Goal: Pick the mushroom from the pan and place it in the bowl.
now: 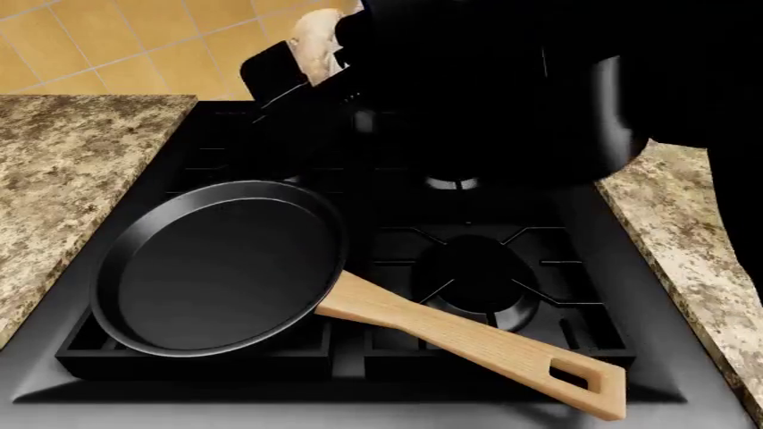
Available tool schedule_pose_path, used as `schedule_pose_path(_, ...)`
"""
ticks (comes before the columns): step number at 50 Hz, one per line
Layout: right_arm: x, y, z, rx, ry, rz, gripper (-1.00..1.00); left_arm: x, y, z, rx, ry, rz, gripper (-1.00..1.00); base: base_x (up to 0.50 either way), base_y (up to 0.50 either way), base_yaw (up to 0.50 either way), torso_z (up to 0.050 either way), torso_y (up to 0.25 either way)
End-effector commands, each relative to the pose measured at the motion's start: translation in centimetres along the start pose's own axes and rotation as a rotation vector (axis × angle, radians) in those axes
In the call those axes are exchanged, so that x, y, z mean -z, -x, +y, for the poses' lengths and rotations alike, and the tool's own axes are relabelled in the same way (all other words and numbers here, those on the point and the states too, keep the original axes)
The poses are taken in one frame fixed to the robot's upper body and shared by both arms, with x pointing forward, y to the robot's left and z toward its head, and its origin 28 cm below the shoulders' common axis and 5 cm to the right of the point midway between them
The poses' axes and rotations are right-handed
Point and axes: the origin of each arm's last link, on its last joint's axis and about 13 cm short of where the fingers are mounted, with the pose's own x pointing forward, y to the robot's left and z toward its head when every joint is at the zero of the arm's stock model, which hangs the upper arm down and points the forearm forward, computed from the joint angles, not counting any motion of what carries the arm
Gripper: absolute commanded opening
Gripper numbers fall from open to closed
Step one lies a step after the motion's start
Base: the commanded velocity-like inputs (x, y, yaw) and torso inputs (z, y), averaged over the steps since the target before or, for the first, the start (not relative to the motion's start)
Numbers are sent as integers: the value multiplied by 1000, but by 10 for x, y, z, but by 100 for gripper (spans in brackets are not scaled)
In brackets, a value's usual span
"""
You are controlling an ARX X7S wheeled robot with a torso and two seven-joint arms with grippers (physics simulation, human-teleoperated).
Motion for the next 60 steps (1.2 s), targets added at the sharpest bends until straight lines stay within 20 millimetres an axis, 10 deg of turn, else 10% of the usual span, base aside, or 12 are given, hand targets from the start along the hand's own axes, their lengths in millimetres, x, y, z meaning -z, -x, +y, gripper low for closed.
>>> schedule_pose_path(1, -8, 41, -7, 105, 96, -72, -100, 0, 0, -1, 2, -5, 1, 100, 0, 0, 0, 0, 0)
schedule_pose_path(60, -5, 55, -31, 268, -1, -139, -100, 0, 0, -3, 11, -7, 0, 100, -122, -391, 0, 0, 0)
